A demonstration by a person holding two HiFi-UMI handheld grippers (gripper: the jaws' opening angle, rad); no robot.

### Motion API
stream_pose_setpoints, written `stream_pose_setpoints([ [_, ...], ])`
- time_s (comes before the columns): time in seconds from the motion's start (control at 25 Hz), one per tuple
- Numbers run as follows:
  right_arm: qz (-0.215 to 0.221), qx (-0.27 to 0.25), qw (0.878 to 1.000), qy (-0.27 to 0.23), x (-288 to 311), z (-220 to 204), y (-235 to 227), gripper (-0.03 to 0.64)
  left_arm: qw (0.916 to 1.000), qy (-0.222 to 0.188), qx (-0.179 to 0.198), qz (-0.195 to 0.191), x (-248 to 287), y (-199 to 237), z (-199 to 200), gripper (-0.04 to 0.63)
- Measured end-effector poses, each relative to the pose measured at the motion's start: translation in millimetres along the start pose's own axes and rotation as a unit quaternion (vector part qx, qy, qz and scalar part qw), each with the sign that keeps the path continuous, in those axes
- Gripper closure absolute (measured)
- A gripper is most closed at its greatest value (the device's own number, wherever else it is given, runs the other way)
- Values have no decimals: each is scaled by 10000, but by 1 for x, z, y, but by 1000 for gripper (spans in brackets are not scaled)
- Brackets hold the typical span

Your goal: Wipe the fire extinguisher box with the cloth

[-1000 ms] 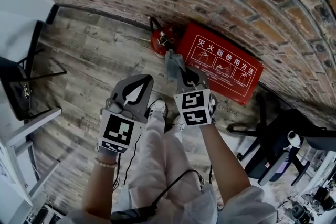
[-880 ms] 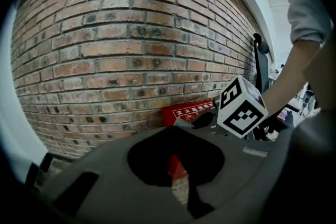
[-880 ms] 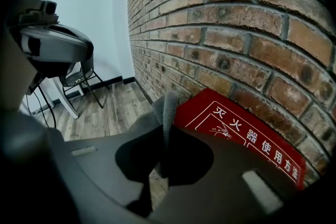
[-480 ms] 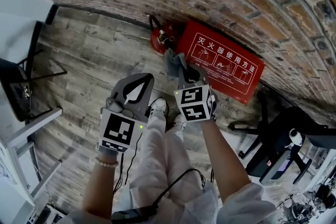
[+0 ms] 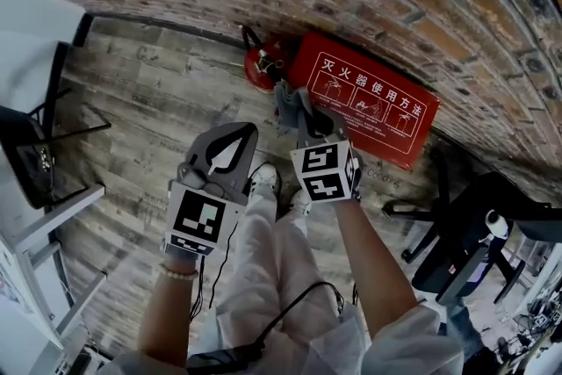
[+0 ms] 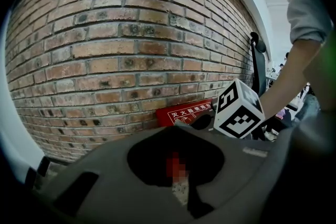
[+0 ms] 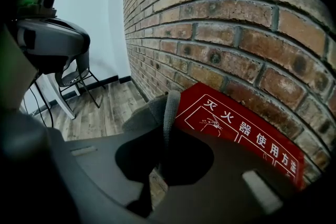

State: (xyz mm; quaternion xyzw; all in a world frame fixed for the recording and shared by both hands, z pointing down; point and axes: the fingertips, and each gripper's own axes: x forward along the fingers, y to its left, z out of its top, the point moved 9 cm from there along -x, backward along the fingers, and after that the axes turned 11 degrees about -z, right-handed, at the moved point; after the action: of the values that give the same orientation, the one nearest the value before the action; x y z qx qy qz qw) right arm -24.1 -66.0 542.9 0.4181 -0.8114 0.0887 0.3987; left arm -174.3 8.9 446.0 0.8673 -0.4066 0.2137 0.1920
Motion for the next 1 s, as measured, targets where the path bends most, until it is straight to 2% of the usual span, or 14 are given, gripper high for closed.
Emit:
stream_pose_setpoints([
  [1.0, -509, 412, 9977, 148, -29, -49, -62, 598, 9980, 110, 336, -529, 47, -40, 23, 598],
])
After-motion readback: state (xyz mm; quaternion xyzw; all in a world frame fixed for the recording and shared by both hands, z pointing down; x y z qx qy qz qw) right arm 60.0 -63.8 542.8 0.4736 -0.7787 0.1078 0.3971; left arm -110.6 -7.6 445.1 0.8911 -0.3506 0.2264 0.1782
